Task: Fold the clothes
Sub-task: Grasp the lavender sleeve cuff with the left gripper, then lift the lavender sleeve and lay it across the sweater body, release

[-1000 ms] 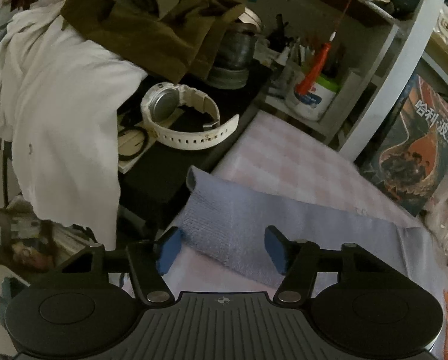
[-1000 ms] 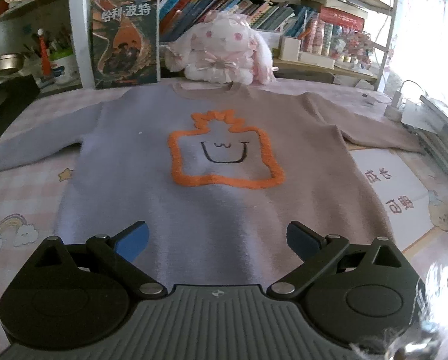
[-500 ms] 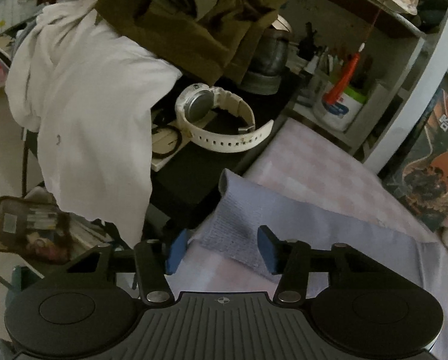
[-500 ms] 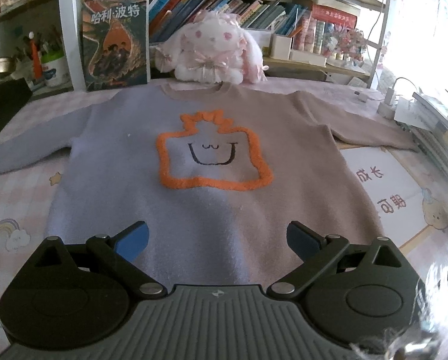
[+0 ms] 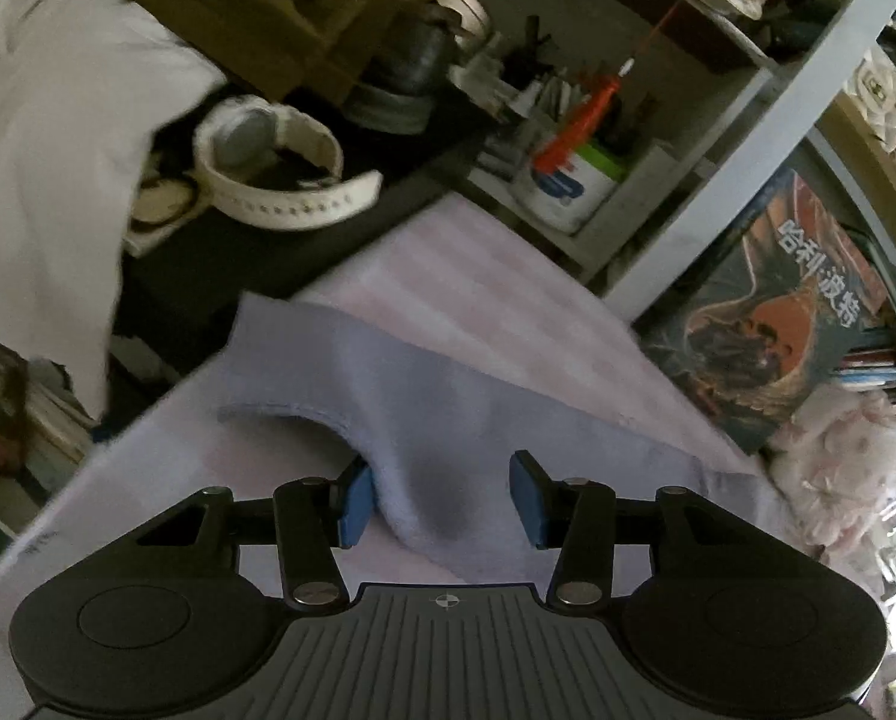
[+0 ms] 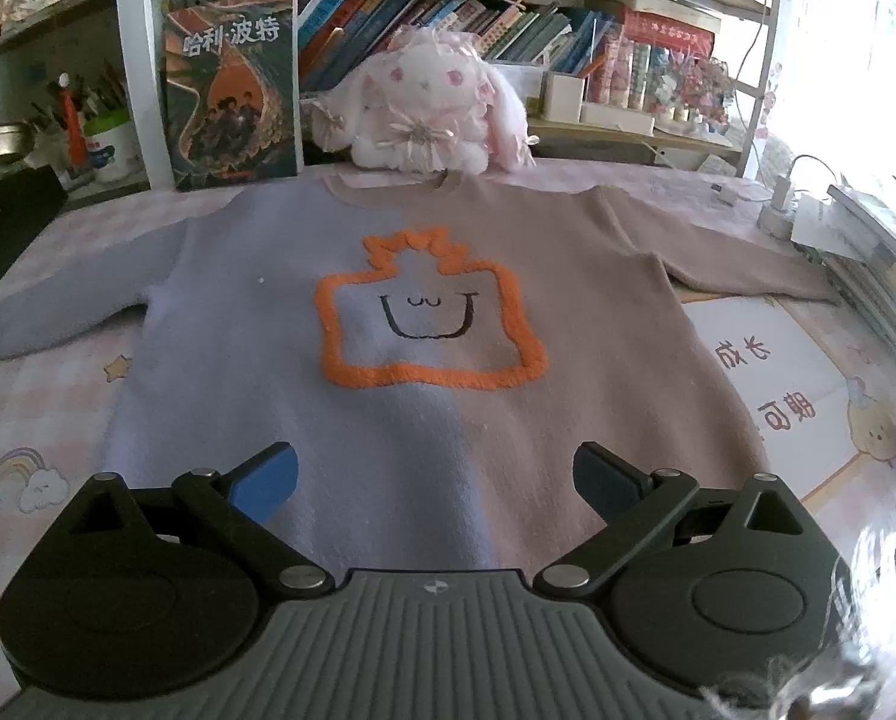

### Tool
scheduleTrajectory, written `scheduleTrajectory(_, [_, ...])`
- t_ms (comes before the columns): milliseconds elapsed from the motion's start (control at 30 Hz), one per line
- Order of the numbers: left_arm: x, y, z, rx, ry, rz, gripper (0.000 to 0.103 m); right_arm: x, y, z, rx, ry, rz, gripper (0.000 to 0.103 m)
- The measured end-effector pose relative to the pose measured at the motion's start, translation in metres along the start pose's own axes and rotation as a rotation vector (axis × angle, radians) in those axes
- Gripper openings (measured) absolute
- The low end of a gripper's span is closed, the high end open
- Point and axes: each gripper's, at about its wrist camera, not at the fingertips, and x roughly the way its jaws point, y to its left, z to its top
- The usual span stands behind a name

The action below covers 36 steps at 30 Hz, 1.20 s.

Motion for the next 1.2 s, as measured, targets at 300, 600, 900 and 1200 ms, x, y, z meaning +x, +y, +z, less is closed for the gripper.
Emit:
scheduleTrajectory(300, [0.005, 0.021, 0.018, -0.160, -0.056, 0.068, 0.029, -0.006, -0.010, -0.002, 0.019, -0.012, -0.019, 0.099])
scheduleTrajectory(600, [0.002, 0.024, 0.020, -0.171, -0.067, 0.083, 0.003, -0.007, -0.029, -0.005, 0.017, -0.013, -0.028, 0.099])
scheduleTrajectory(900, [-0.035, -0.051, 0.012, 0.002, -0.200, 0.009, 0.003, 0.010, -0.074, -0.001, 0.003, -0.005, 0.020, 0.099])
scheduleTrajectory(1200, [-0.053, -0.207, -0.034, 0.270, -0.251, -0.096, 0.003, 0.043, -0.138, 0.009, -0.068, 0.028, 0.135, 0.099])
